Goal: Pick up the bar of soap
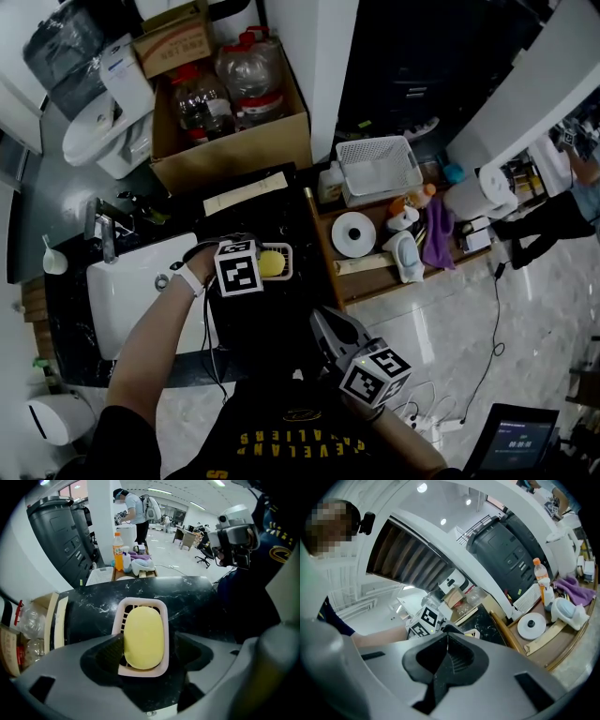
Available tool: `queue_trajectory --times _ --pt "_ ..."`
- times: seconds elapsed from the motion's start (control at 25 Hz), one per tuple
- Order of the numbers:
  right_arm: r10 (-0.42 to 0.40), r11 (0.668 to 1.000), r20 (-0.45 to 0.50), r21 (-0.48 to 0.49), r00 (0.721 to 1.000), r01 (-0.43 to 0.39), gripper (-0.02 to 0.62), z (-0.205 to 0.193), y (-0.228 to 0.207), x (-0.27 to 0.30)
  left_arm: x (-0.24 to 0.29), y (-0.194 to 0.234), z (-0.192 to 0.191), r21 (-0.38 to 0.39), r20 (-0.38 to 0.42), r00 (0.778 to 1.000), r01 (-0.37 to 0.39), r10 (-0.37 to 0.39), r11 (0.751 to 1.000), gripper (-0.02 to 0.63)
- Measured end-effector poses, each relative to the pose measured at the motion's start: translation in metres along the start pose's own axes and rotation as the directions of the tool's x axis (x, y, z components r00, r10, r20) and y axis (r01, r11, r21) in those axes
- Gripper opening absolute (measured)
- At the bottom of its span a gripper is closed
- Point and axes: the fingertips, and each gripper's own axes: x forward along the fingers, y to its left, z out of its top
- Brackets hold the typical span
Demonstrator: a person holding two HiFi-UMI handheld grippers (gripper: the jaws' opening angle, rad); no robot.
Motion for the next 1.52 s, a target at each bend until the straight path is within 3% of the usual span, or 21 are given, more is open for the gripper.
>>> queue_trajectory --times 0.32,1.0,1.16,1.32,1.52 --pt "0.002 0.999 0.004 0.042 1.0 -0.003 0.018 -0.002 -0.007 -0.002 -0.003 0.003 0.009 0.039 -0.025 1.0 -0.008 0.009 0.999 0.319" --pt "0.008 0.997 0.006 0.079 1.0 -0.008 0.018 0.0 -0.012 -0.004 -0.003 -0.008 0.001 0.032 -0.042 0.994 0.098 -0.097 0.995 0.284" --pt "0.01 0.997 0.008 0.077 1.0 -0.011 0.018 0.001 -0.012 -0.005 -0.013 -0.009 0.008 0.035 0.022 0.996 0.089 -0.09 0.995 0.284" --pt "0.015 0.998 0.006 0.068 1.0 -0.015 0.018 0.002 -0.009 -0.004 -0.029 -0.01 0.015 -0.014 0.108 0.991 0.078 -0.076 0.997 0.282" --pt "0.018 0.998 0.004 0.054 1.0 -0.018 0.018 0.002 -0.007 -0.003 -0.046 -0.008 0.023 -0.097 0.249 0.968 0.052 -0.026 0.994 0.284"
